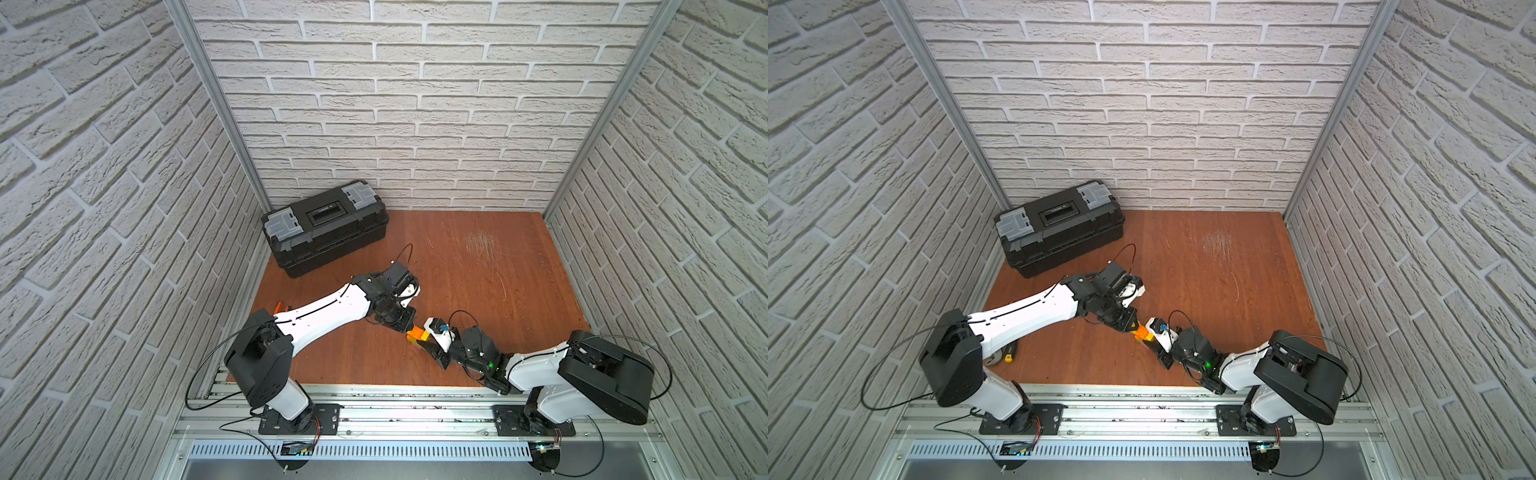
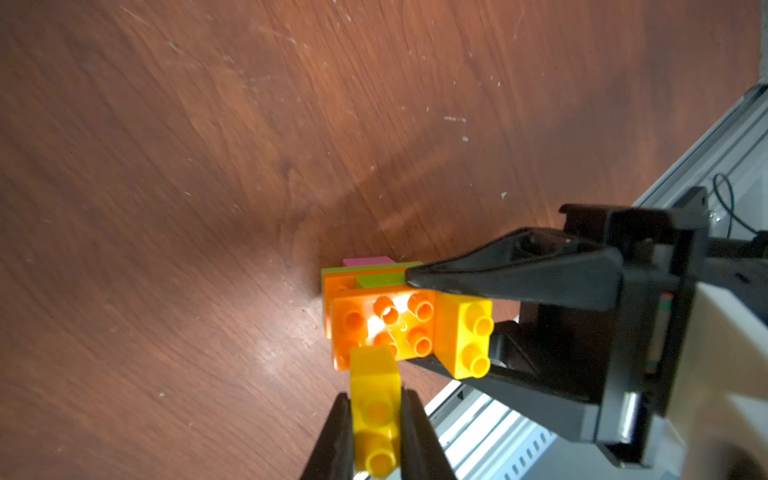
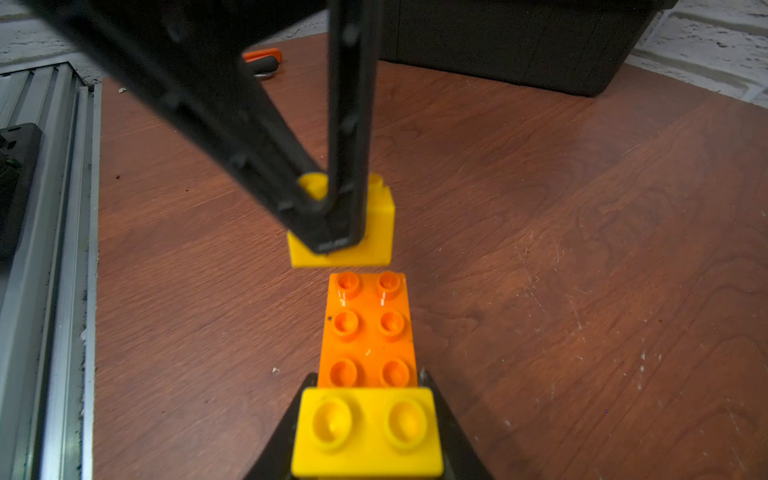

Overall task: Assemble a carrot with lego
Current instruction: Pick up the lego brick from the center of the board, then assemble the lego brick with the lego brick.

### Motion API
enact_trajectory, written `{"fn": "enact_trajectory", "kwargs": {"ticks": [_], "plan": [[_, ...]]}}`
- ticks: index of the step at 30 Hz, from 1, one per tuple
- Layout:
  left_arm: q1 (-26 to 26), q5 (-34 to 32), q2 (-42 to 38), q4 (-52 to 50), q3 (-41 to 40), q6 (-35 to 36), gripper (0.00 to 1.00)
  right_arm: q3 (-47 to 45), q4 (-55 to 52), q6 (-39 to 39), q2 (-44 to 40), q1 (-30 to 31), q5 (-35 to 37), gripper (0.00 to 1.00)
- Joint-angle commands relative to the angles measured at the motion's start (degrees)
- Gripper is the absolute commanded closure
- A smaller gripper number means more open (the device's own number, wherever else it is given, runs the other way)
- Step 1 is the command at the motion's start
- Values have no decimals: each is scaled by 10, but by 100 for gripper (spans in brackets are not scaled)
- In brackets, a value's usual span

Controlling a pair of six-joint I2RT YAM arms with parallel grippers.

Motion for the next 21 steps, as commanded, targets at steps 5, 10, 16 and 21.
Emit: {"fn": "enact_trajectory", "kwargs": {"ticks": [5,10,16,21], "plan": [[-11,-21,-9,-10,15,17,100,-3,-1,4,25,7,-8,97],[-13,-62,-17,-4,13,11,100,-3,4,1,30,8,-11,97],[-14,-93,-8,-14,21,11,100,-3,6,0,34,8,-12,97],[-21,-108,-1,-10,18,4,100,-3,9,-1,35,7,-13,97]]}}
